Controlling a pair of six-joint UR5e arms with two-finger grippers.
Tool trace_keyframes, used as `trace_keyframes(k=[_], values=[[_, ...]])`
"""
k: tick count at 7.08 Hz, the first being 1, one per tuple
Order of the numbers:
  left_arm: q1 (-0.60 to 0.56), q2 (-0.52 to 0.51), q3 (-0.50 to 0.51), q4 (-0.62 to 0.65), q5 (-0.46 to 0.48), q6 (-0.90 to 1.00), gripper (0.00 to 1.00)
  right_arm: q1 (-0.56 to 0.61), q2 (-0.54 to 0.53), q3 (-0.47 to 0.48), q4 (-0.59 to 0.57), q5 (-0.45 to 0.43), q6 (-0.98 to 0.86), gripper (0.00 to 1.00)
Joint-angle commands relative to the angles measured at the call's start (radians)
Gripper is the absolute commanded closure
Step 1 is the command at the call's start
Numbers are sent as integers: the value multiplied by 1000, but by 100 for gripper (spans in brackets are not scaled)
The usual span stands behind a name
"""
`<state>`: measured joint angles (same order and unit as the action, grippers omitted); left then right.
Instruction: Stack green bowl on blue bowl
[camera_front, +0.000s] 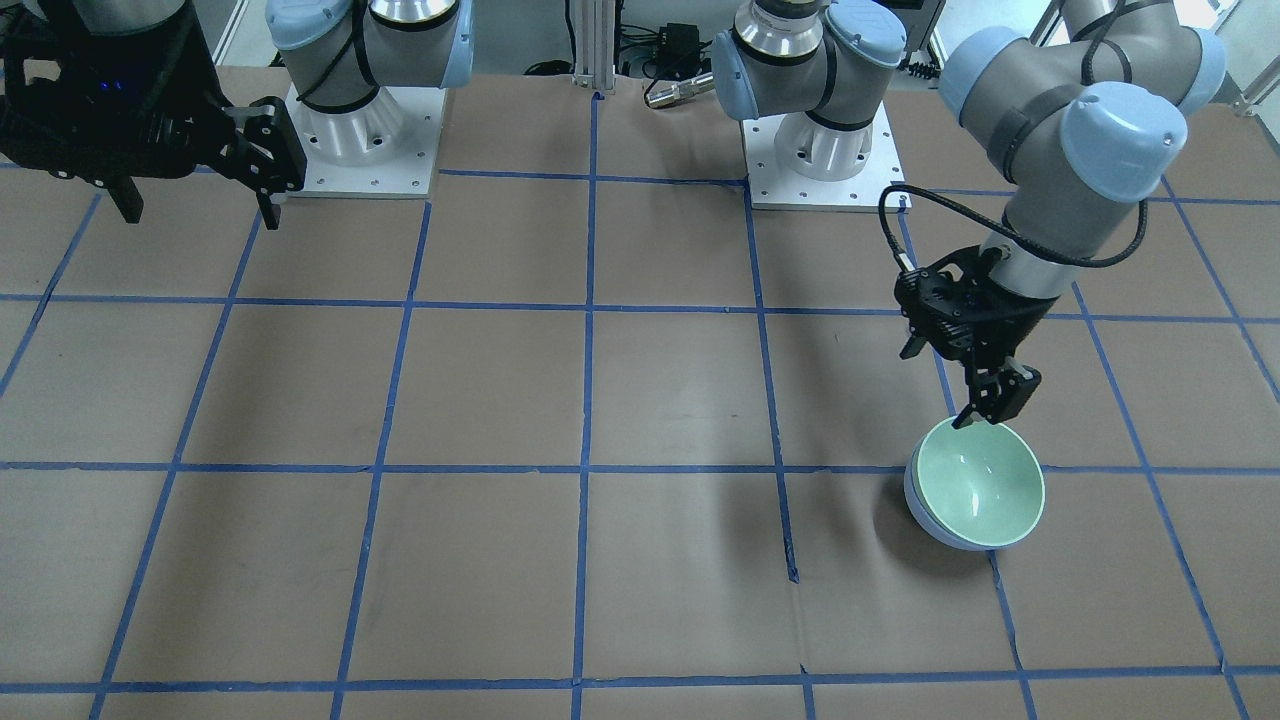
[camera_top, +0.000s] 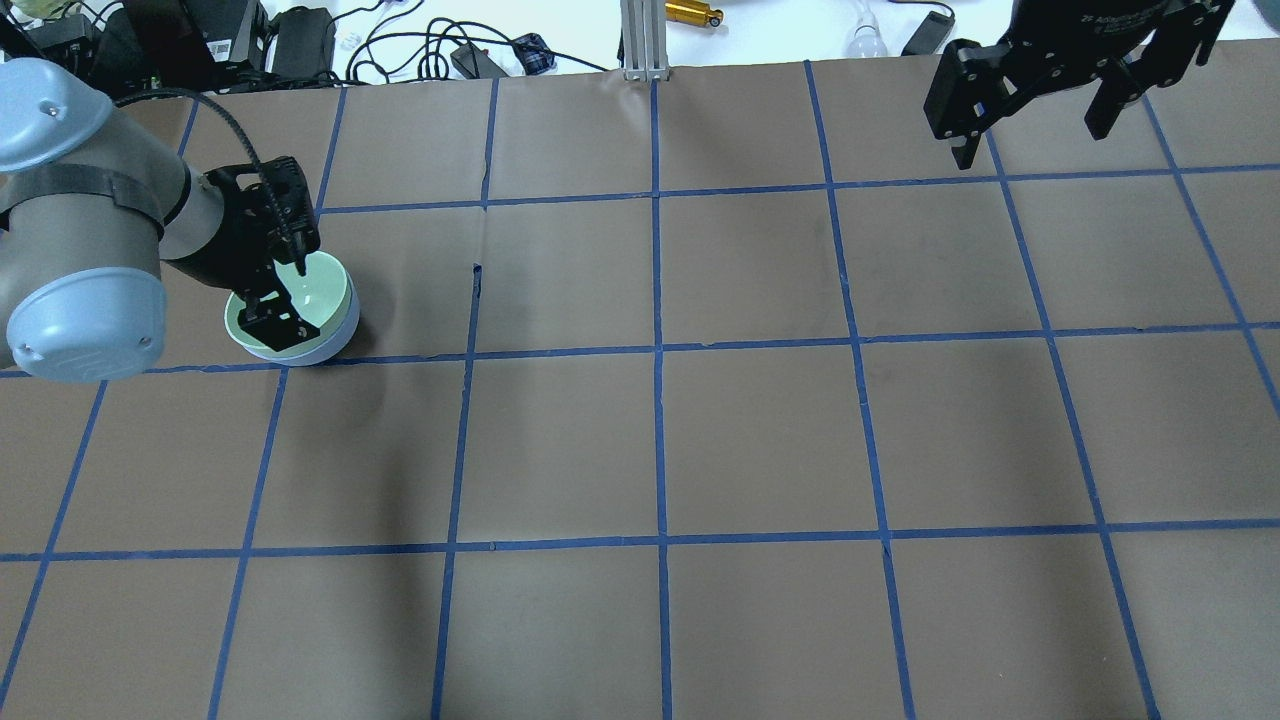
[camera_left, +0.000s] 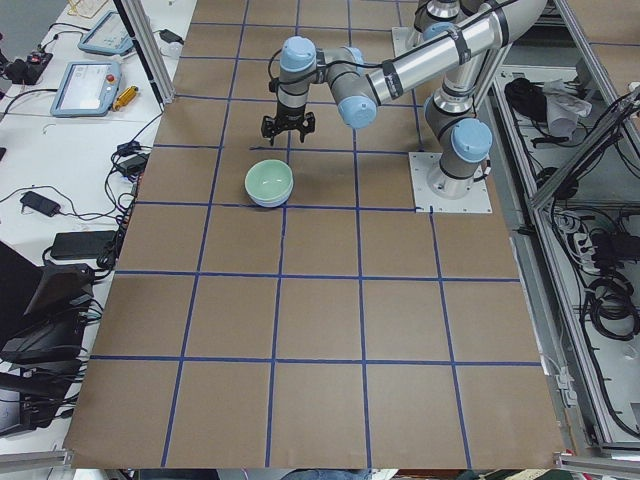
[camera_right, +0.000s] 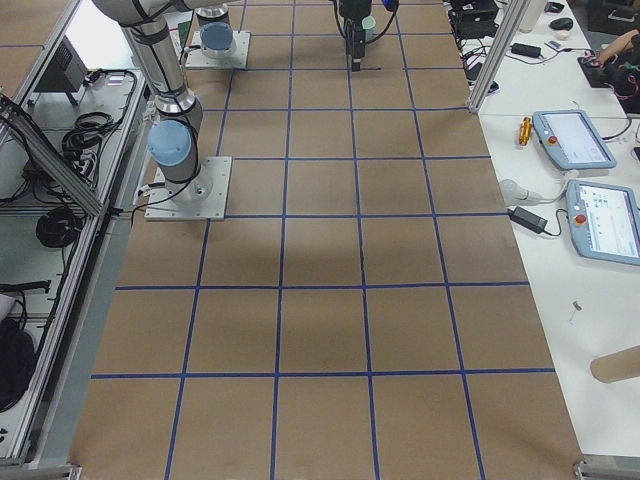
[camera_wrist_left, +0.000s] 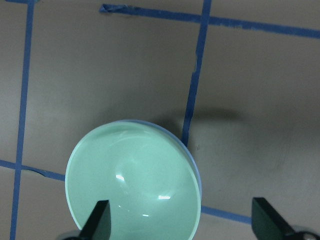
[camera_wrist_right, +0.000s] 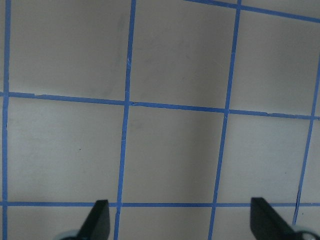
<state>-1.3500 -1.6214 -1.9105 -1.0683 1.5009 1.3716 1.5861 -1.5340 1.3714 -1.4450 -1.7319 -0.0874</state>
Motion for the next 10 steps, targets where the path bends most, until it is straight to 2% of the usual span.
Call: trace_keyframes(k=[1, 2, 3, 4, 5, 7, 8, 10], values=[[-81, -9, 159, -245, 12, -362, 0, 0, 0, 0, 0, 0, 0, 0], [-99, -24, 268, -372, 6, -529, 0, 0, 0, 0, 0, 0, 0, 0], [-142, -18, 306, -374, 10, -669, 0, 0, 0, 0, 0, 0, 0, 0], [-206, -17, 309, -374, 65, -897, 0, 0, 0, 0, 0, 0, 0, 0], [-257, -14, 311, -365, 162, -1042, 0, 0, 0, 0, 0, 0, 0, 0], [-271, 20, 321, -371, 147, -1168, 0, 0, 0, 0, 0, 0, 0, 0], [-267, 35, 339, -419, 104, -1237, 0, 0, 0, 0, 0, 0, 0, 0], [-217, 44, 367, -473, 94, -1272, 0, 0, 0, 0, 0, 0, 0, 0]])
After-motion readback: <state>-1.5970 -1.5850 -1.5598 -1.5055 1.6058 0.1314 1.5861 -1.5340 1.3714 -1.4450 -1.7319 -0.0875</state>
